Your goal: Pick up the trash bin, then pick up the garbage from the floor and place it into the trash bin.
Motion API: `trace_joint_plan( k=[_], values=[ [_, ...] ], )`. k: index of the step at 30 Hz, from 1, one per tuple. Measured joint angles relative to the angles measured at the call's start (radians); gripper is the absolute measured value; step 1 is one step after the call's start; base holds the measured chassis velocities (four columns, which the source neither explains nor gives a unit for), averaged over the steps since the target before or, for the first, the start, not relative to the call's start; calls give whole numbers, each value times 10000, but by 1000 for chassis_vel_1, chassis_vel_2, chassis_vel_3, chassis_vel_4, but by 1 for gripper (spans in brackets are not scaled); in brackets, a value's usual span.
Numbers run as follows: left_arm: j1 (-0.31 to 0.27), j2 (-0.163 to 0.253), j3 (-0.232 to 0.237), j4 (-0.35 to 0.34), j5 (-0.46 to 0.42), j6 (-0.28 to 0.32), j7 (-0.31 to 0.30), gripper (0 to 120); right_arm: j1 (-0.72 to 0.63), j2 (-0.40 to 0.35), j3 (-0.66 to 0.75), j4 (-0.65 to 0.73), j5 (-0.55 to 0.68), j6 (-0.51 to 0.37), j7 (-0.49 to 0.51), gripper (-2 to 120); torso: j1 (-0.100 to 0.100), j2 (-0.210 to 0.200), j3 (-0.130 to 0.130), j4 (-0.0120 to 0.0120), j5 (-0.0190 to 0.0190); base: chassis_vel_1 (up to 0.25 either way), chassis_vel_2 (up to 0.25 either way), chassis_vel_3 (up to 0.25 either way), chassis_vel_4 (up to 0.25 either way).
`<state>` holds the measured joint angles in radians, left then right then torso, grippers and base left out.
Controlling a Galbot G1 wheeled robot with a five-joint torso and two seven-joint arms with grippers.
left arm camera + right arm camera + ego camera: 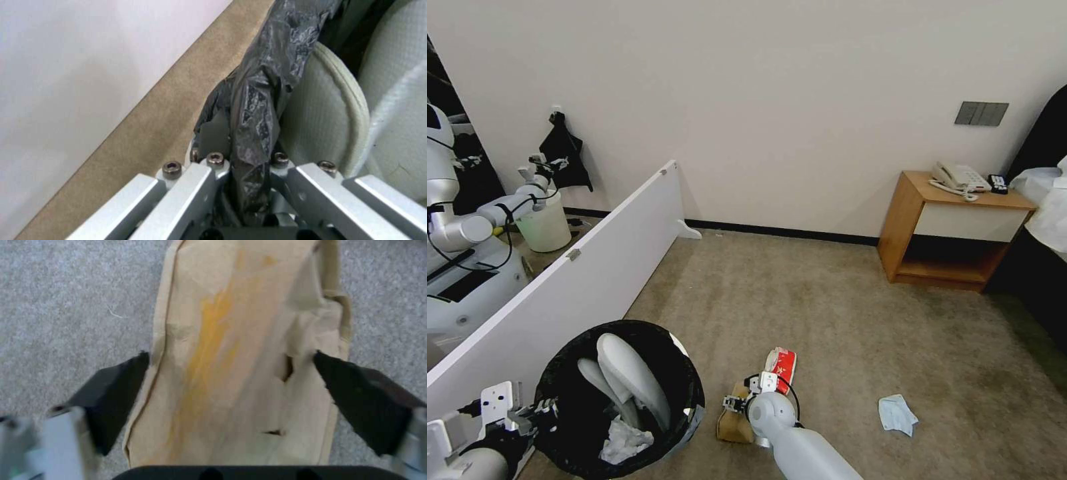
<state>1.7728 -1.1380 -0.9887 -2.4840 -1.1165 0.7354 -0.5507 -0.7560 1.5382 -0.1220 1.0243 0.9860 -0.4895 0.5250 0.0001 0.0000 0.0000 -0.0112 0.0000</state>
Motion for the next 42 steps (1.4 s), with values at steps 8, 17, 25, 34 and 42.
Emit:
trace_joint_plan(
  k=[8, 17, 25, 34, 42],
  values=[
    [4, -6, -6, -26, 4, 0, -2, 3, -30, -68, -23, 45, 0, 2, -13, 60, 0, 1, 0, -1, 0, 0, 0, 0, 0],
    [9, -7, -22, -24, 5, 0, -3, 3, -5, -94, -56, 62, 8, -4, -7, 27, 0, 0, 0, 0, 0, 0, 0, 0, 0],
    [-14, 1, -21, -19, -2, 0, -3, 3, 11, -133, -103, 96, 49, -22, 4, 1, 0, 0, 0, 1, 2, 0, 0, 0, 0],
    [-4, -1, -26, -14, -12, 0, 6, 3, 0, -255, -183, 269, 110, -49, 60, 0, 0, 0, 0, 1, 2, 0, 0, 0, 0],
    [-9, 31, -11, 43, -23, 0, 20, 3, -296, -1054, -99, 1963, -24, -69, 113, 0, 0, 0, 0, 0, 2, 0, 0, 0, 0]
  ],
)
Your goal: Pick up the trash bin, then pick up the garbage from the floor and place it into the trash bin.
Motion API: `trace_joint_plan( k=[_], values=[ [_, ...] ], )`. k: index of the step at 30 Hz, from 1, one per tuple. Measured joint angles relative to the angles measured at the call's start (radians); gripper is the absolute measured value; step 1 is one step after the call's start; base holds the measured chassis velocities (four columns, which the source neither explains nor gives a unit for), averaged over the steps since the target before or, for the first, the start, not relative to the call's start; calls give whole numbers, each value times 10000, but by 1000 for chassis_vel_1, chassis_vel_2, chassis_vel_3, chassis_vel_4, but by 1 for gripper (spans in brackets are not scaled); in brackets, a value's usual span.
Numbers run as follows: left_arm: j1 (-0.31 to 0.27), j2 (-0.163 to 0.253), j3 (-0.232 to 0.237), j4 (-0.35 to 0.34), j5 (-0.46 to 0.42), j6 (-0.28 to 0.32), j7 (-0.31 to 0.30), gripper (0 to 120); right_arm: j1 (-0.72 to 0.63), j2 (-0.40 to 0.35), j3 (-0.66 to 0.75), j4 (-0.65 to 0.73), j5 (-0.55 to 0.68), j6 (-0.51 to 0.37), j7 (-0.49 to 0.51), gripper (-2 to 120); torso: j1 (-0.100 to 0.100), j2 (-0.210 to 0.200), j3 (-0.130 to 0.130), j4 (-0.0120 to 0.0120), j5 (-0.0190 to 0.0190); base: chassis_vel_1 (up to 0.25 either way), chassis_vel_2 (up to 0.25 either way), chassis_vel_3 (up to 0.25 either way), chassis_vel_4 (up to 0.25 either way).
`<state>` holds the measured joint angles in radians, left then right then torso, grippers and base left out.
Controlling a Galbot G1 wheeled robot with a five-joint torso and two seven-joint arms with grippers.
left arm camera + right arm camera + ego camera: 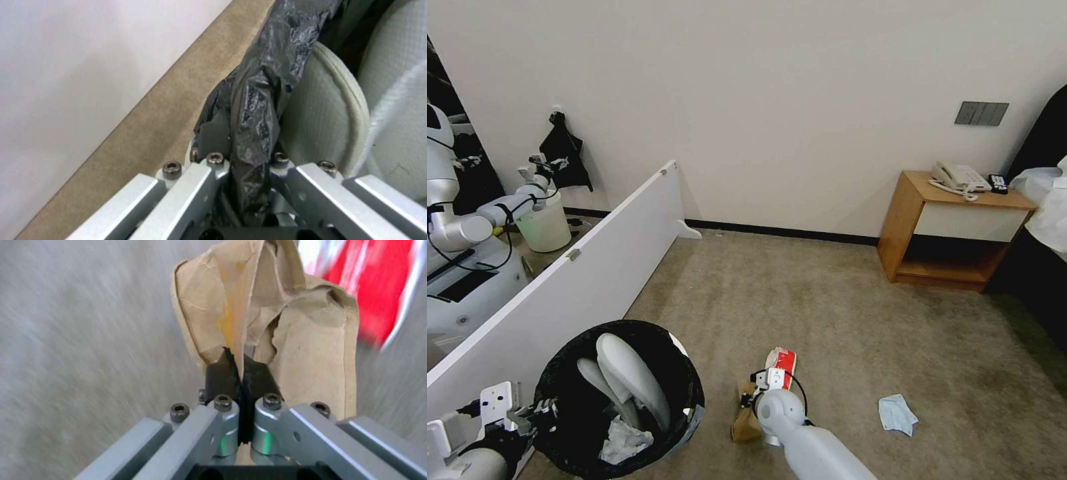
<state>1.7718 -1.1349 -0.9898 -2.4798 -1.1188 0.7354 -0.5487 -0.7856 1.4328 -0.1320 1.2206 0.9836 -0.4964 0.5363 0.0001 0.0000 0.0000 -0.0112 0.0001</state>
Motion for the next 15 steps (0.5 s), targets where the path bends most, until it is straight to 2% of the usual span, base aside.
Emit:
trace_joint_plan(
  k=[1, 2, 4, 9, 11, 12, 15],
  values=[
    [-4, 41, 26, 10, -29, -1, 1, 3, -188, -448, 100, 994, -291, 184, -247, 0, 0, 0, -1, -2, -1, 0, 0, 0, 0],
    [-4, 41, 26, 10, -29, -1, 1, 3, -188, -448, 100, 994, -291, 184, -247, 0, 0, 0, -1, -2, -1, 0, 0, 0, 0],
    [-101, 195, 151, 42, -142, 0, -19, 3, -545, -1293, 244, 2813, -341, 518, -480, 0, -1, 1, 0, -2, -1, 0, 0, 0, 0],
    [-234, 350, 240, 76, -274, 0, -56, 3, -762, -1855, 560, 4126, -338, 798, -687, 0, -1, 0, -1, -1, 0, 0, 0, 0, 0],
    [-385, 525, 313, 130, -434, 0, -81, 3, -843, -2487, 951, 5191, -535, 1367, -1253, 0, -1, 0, 0, -1, 1, 0, 0, 0, 0],
    [-385, 525, 313, 130, -434, 0, -81, 3, -843, -2487, 951, 5191, -535, 1367, -1253, 0, -1, 0, 0, -1, 1, 0, 0, 0, 0],
    [-476, 679, 375, 204, -589, 0, -90, 3, -759, -3343, 1256, 5938, -1044, 2706, -2408, 0, -1, 0, 0, -3, 1, 0, 0, 0, 0]
  ],
)
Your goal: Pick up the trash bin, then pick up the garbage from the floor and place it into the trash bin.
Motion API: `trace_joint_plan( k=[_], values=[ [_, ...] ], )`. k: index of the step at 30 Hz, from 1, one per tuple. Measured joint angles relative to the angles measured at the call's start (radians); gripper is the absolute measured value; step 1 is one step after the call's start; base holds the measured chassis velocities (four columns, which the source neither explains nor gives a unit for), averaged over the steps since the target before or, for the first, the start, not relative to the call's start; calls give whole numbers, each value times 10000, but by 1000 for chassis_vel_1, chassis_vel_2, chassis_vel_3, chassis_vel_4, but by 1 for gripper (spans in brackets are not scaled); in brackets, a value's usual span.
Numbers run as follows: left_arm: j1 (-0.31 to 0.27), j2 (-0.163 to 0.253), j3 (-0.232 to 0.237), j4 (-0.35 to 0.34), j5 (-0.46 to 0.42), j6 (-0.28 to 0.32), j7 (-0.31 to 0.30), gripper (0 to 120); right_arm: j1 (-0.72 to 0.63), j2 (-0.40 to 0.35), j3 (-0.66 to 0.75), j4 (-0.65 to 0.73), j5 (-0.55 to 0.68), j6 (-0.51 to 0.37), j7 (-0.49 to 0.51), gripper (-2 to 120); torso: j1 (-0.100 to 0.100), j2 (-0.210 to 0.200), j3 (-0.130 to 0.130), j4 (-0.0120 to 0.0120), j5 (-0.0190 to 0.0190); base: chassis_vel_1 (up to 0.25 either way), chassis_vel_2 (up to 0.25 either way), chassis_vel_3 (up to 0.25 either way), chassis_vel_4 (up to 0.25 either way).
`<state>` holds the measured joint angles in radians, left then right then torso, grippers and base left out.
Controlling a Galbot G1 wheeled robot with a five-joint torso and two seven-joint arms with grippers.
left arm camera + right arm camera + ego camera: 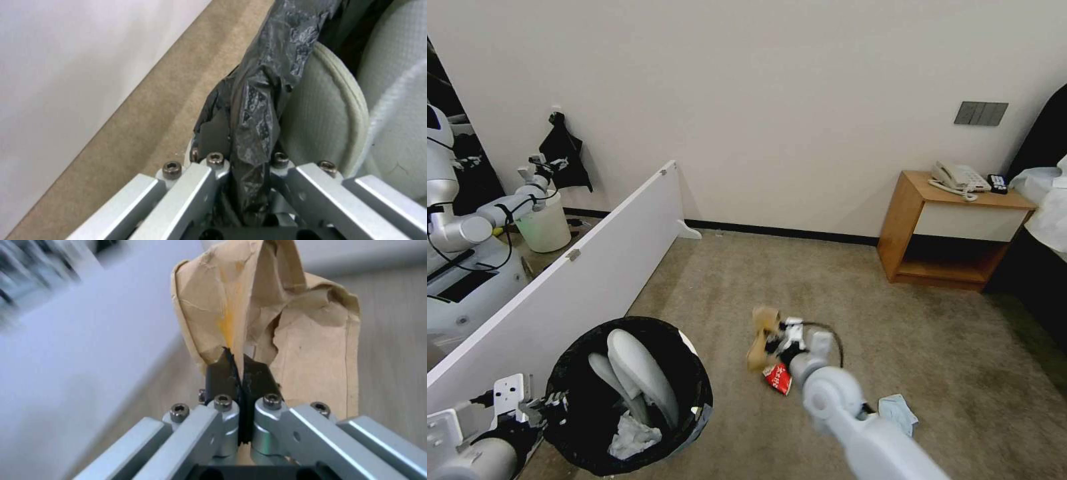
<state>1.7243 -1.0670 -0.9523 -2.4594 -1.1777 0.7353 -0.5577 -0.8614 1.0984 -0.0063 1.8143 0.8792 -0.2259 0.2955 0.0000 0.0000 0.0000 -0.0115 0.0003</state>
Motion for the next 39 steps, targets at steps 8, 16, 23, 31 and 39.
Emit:
trace_joint_plan(
  k=[8, 16, 23, 31, 39],
  values=[
    [-27, 135, 19, 114, -196, 0, 27, 3, 571, -940, 372, 970, -363, 1978, -2505, 0, 0, -1, 0, 3, -3, 0, 0, 0, 0],
    [66, 141, 42, 88, -238, 0, 36, 3, 1969, -1058, -430, 1824, 870, 2849, -5131, 0, 0, 0, 0, 4, -3, 0, 0, 0, 0],
    [128, 90, 2, 70, -188, 0, 44, 3, 3094, -961, -1769, 2057, 1486, 3061, -6396, 0, 0, 0, 0, 2, -5, 0, 0, 0, 0],
    [214, 17, -57, -69, -119, 0, 41, 3, 4107, -417, -3376, 1780, 1888, 3058, -6801, 0, 0, 0, 0, 3, -5, 0, 0, 0, 0],
    [257, -8, -83, -119, -85, 0, 1, 3, 4520, -610, -4430, 1527, 1939, 3020, -6816, 0, 0, -1, 0, 0, -4, 0, 0, 0, 0]
  ],
)
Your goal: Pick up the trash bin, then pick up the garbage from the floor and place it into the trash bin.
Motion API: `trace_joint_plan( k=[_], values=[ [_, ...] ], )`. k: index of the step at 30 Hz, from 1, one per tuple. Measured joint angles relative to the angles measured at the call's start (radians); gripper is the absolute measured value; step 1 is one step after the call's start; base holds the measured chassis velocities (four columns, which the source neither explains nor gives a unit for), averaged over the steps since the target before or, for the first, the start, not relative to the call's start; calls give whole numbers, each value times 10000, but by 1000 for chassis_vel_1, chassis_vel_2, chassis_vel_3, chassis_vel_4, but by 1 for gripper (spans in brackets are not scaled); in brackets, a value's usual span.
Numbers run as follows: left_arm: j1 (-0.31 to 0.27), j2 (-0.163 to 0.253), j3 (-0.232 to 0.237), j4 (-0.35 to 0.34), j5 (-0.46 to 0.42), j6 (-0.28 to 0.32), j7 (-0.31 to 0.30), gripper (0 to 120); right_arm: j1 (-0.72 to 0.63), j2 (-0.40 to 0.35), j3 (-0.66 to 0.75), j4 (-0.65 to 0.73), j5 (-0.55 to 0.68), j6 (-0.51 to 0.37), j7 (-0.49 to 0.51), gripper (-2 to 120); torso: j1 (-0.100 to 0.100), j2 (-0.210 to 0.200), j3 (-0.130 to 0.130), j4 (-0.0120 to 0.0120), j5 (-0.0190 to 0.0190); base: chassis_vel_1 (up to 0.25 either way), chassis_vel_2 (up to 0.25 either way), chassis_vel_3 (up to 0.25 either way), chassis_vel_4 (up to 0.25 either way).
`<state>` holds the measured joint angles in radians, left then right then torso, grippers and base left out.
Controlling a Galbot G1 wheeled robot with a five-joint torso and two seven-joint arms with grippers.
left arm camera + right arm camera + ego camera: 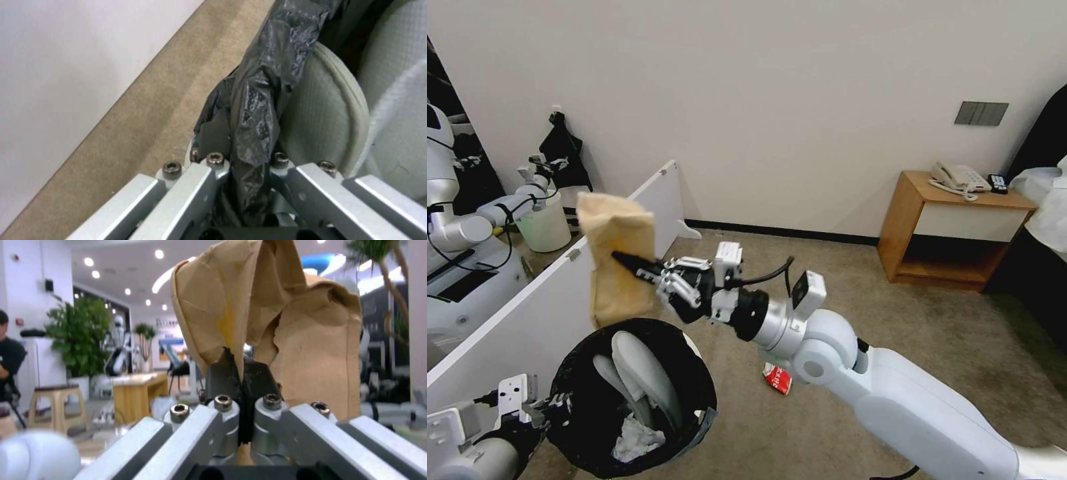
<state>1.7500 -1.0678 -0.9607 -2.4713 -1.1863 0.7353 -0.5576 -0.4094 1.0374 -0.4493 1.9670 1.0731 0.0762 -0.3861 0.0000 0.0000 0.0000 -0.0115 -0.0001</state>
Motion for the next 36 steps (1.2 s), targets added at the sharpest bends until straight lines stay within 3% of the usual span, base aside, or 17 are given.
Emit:
trace_joint_plan(
  k=[19, 36],
  values=[
    [76, -47, -8, -121, 39, 1, -60, 3, -155, -25, -1609, -937, -1127, 32, 70, 0, 0, 0, 0, 2, 1, 0, 0, 0, 0],
    [71, 18, -26, -195, -101, 2, -124, 3, -353, 166, -2425, -1340, -1282, -933, 1127, 0, 0, 0, 0, 2, 0, 0, 0, 0, 0]
  ],
)
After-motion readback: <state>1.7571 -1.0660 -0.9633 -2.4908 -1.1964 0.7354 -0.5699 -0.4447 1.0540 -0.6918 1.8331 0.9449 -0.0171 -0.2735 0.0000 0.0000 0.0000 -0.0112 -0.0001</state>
